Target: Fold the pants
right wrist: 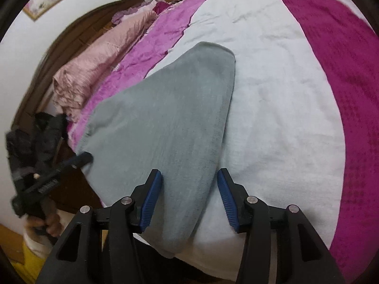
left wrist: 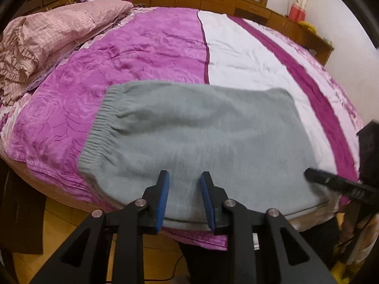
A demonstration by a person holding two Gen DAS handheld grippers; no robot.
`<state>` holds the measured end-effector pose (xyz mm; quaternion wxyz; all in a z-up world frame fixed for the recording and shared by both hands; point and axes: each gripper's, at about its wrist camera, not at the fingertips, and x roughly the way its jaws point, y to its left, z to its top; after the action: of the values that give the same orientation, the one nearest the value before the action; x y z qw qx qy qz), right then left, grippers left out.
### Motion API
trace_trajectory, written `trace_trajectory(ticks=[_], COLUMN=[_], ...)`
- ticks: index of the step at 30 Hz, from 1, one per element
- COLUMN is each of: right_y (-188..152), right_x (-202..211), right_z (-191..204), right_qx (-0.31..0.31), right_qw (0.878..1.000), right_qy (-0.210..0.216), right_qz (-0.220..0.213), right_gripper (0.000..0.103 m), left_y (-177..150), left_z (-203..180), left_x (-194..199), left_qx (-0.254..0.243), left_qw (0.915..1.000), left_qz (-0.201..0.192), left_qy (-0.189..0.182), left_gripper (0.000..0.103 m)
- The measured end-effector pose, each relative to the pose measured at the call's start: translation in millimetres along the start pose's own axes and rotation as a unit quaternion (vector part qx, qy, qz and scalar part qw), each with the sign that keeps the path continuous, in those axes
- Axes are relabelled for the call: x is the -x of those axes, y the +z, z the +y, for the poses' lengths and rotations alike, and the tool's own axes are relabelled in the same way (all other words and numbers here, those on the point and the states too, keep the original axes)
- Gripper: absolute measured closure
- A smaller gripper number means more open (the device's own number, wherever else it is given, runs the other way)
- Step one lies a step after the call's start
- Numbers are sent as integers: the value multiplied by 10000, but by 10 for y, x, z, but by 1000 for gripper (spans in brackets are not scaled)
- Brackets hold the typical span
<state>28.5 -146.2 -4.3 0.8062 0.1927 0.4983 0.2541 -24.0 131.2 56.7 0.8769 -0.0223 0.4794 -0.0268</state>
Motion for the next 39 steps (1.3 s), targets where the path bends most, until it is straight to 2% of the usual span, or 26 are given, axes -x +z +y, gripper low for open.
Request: trace_trajectory(ticks=[3,8,13,14,16,18,20,28,37,39], right_y=[58,121,180,175,174,206,259,404,535,559], right_x=[-35,-143,-184,-177,-139,-81,27,339,453,441], right_z=[31,68,81,94,97,81,129,746,1212,1327], right_qx=[-57,75,104,118,90,-12,17,1157,1761,1844], right_qw=[9998,9998,9997,9998,9998,9997,9992,9917,9822,9809], right_qy=[164,208,212,170,141,205,277,144,351,372], right_qz=[47,29,-4,-33,-82,-137,-275,-545,-550,-498], right_gripper=[58,58,58,61,74,92,94,96,96,96], left_y=[-23,-2,-33,-35,-36,-35,-38,-66,-29,-4], left_z=[-29,47,32,24,8,3,5,-1,149,214], left_x=[-83,-100,-96,-95,-82,-57,-39,-23,109,182], left_qx=[-160,104,113,95,66,53,50,-91,97,74], left_qw=[9999,9998,9999,9999,10000,10000,10000,9999,9989,9989], left_qz=[51,90,8,1,-9,-26,-37,-15,-71,-177], left_qy=[35,-117,-89,-72,-32,-30,-47,-98,-453,-430], left_gripper=[71,71,70,70,70,70,70,69,70,70])
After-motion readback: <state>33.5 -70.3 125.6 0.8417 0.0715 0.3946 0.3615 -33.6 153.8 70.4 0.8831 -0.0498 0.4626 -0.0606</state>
